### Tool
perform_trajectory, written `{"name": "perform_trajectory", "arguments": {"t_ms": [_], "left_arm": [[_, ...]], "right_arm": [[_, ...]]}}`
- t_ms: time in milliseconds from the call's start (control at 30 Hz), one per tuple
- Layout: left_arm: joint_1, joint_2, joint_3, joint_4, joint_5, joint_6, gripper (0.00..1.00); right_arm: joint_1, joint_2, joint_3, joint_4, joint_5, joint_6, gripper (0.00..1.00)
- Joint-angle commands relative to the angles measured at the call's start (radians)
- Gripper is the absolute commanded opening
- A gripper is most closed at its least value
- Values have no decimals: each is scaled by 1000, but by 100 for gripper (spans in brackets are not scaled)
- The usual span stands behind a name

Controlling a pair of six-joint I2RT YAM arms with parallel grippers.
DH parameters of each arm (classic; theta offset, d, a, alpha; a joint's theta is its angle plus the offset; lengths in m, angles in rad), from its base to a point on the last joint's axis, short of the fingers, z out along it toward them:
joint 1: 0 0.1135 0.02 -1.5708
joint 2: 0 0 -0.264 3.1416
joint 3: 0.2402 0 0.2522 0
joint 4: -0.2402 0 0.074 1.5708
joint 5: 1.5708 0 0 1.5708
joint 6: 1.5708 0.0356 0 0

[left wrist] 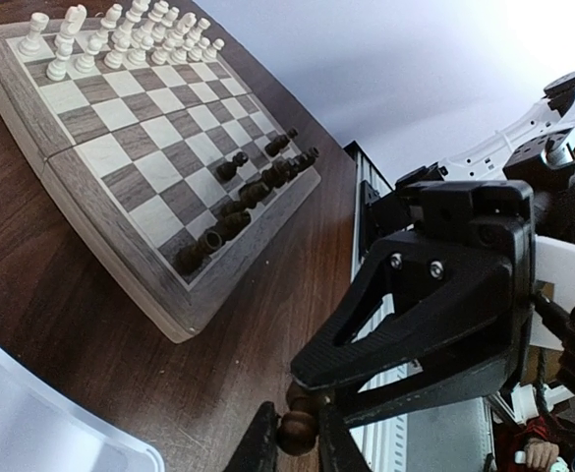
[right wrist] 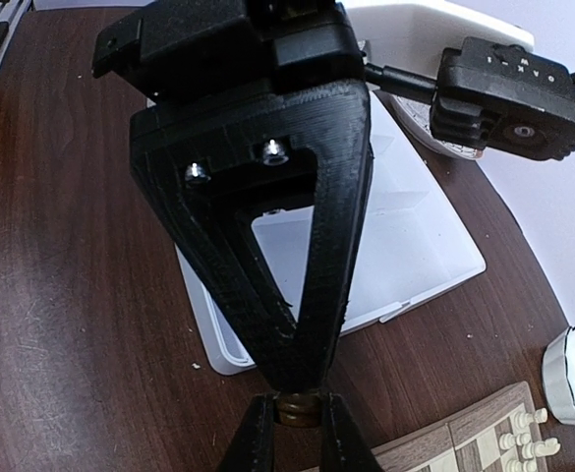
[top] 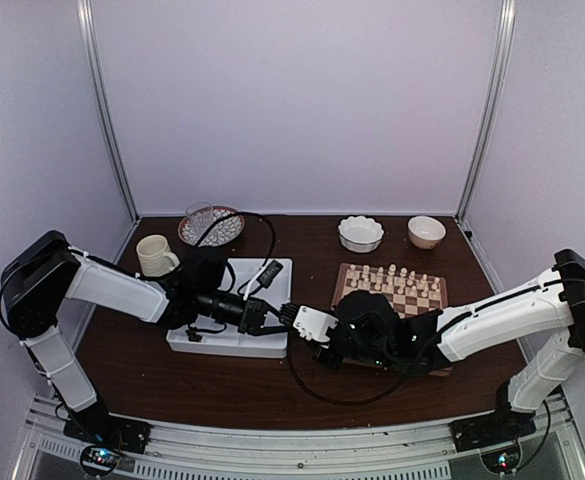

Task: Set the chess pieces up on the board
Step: Pass from the right arm to the left, then place the pawn on the chessboard.

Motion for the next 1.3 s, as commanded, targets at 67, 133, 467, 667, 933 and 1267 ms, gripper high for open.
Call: {"name": "perform_trajectory", "arguments": {"t_ms": [67,133,467,667,933,1267], "left_arm": [[-5,16,35,10,37,13,9],[-5,13,36,4,34,15,8],[-7,-7,69,-163,-56,99,6],[-55,-41,184,-476,-277,262,5],[-170,162,650,-1035,-590,377,5],[-210,531,1172,-1372,-762,373,6]], "right_arm": [[4,9,18,18,25,4,15],[4,3,12,22,22,0,24],[3,-127,-72,104,43,18,60],[-34,-276,-181,196,156,86,70],[-203,-466,-290,192,371,339,79],[-304,-725,-384,92,597,479,84]]}}
